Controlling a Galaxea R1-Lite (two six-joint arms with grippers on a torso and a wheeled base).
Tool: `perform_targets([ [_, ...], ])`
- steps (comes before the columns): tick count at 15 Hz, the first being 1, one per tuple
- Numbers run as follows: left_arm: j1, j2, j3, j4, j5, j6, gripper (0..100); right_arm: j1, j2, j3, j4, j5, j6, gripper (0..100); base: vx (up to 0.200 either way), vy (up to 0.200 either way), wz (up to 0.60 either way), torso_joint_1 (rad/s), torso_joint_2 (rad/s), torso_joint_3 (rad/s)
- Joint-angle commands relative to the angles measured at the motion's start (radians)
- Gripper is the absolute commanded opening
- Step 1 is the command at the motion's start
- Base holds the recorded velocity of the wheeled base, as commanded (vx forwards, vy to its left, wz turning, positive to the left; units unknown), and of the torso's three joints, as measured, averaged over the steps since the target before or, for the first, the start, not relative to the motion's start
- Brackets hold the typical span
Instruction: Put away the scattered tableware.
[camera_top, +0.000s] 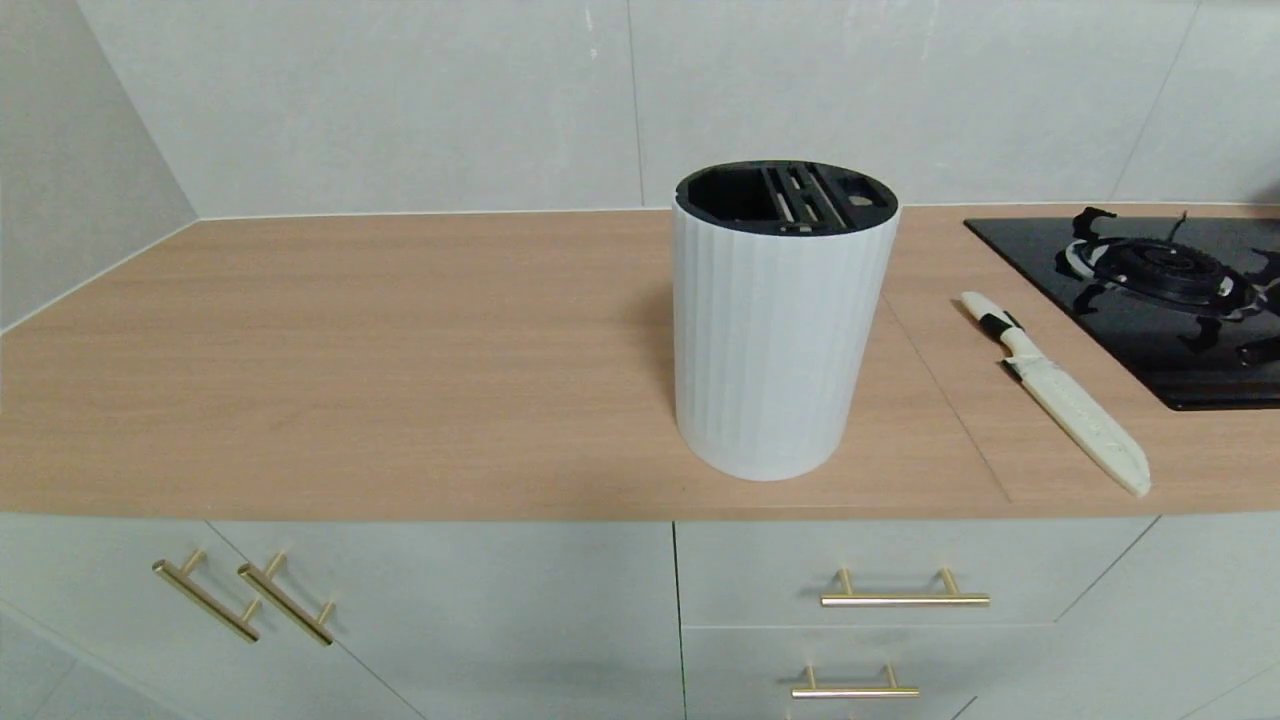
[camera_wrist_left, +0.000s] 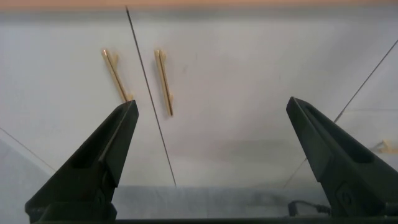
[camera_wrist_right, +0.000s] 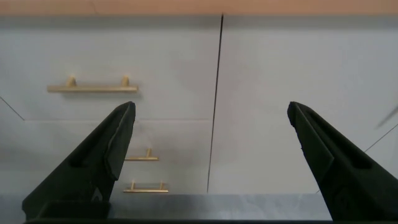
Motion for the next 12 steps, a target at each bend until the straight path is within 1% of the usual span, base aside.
perform_targets([
  [1,0.000,0.000,0.000,0.000,0.000,0.000,100,0.000,0.002,0.000,0.000,0.000,0.000,100,0.000,0.000,0.00,0.242,-0.49,-0.256],
  [6,0.000,0.000,0.000,0.000,0.000,0.000,100,0.000,0.002,0.000,0.000,0.000,0.000,100,0.000,0.000,0.00,0.239,-0.50,-0.255],
  [12,0.000,0.000,0.000,0.000,0.000,0.000,100,0.000,0.002,0.000,0.000,0.000,0.000,100,0.000,0.000,0.00,0.266,-0.54,-0.279],
])
